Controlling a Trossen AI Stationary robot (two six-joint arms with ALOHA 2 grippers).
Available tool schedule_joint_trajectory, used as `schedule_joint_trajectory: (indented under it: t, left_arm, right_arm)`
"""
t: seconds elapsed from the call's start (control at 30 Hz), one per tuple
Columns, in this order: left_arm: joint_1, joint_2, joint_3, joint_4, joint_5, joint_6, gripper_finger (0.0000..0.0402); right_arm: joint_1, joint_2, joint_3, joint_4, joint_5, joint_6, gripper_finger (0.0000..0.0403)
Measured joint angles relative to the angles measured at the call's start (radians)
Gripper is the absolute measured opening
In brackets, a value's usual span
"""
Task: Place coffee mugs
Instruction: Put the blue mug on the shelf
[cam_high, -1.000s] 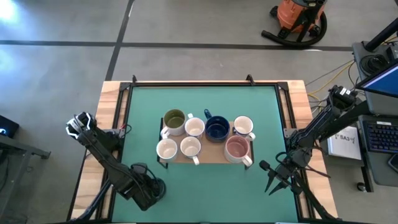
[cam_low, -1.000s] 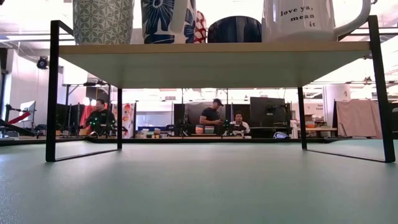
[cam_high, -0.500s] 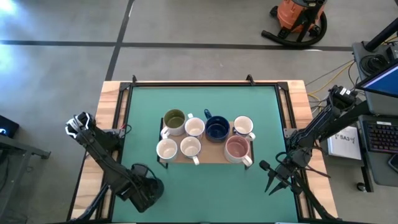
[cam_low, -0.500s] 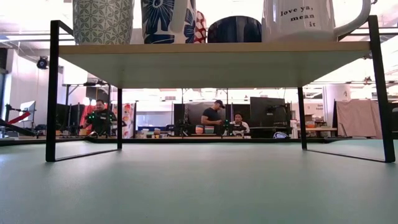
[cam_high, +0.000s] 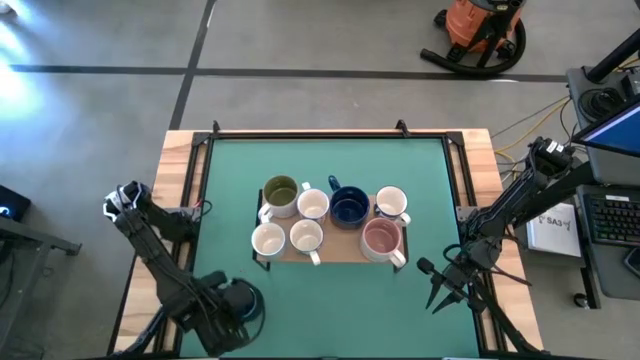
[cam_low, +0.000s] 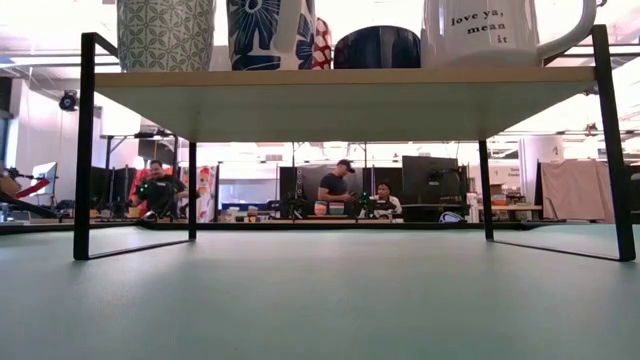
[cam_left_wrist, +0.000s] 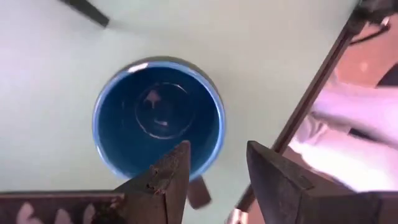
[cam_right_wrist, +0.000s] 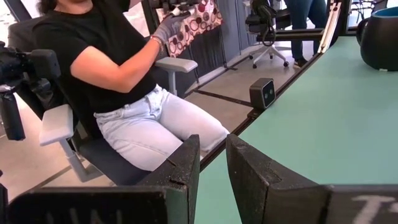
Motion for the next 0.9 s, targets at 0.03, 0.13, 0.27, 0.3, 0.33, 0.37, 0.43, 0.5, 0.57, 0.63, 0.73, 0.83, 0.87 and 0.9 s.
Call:
schedule_joint_trajectory:
  t: [0.03,0.13,0.27,0.3,0.33,0.37,0.43,0.5,0.57,0.63,0.73,0.83,0.87,0.9]
  left_arm:
    - [0.002,0.000,-0.012,0.009,0.000,0.029,0.0141]
    - [0.010,0.000,-0.053,0.061,0.006,0.072,0.0141]
    - [0.011,0.001,-0.074,0.125,0.020,0.097,0.0141]
    - [0.011,0.001,-0.075,0.129,0.020,0.098,0.0141]
    - [0.011,0.001,-0.078,0.130,0.020,0.098,0.0141]
    - [0.011,0.005,-0.081,0.129,0.020,0.098,0.0141]
    - [0.011,0.027,-0.084,0.126,0.026,0.104,0.0141]
    - [0.013,0.061,-0.085,0.116,0.058,0.123,0.0141]
    - [0.016,0.096,-0.085,0.117,0.081,0.138,0.0141]
    - [0.016,0.127,-0.086,0.117,0.090,0.140,0.0140]
    - [0.017,0.160,-0.077,0.120,0.096,0.140,0.0127]
    - [0.017,0.192,-0.045,0.129,0.099,0.157,0.0092]
    - [0.019,0.202,-0.031,0.129,0.102,0.173,0.0075]
    - [0.020,0.211,-0.014,0.130,0.102,0.192,0.0056]
  right_arm:
    - [0.000,0.000,0.000,0.000,0.000,0.001,0.0068]
    - [0.000,0.000,0.000,0.000,0.000,0.000,0.0068]
    - [0.000,0.000,0.000,0.000,0.000,0.000,0.0068]
    - [0.000,0.000,0.000,0.000,0.000,0.000,0.0068]
    - [0.000,0.000,0.000,0.000,0.000,0.000,0.0068]
    - [0.000,0.000,0.000,0.000,0.000,0.000,0.0068]
    - [0.000,0.000,0.000,0.000,0.000,0.000,0.0068]
    - [0.000,0.000,0.000,0.000,0.000,0.000,0.0068]
    - [0.000,0.000,0.000,-0.002,0.000,0.000,0.0068]
    - [0.000,0.000,0.000,-0.002,0.000,0.000,0.0068]
    - [0.000,0.000,0.000,-0.002,0.000,0.001,0.0068]
    - [0.000,0.000,0.000,-0.002,0.000,-0.001,0.0068]
    - [0.000,0.000,0.000,-0.002,0.000,0.000,0.0068]
    - [0.000,0.000,0.000,-0.002,0.000,0.000,0.0068]
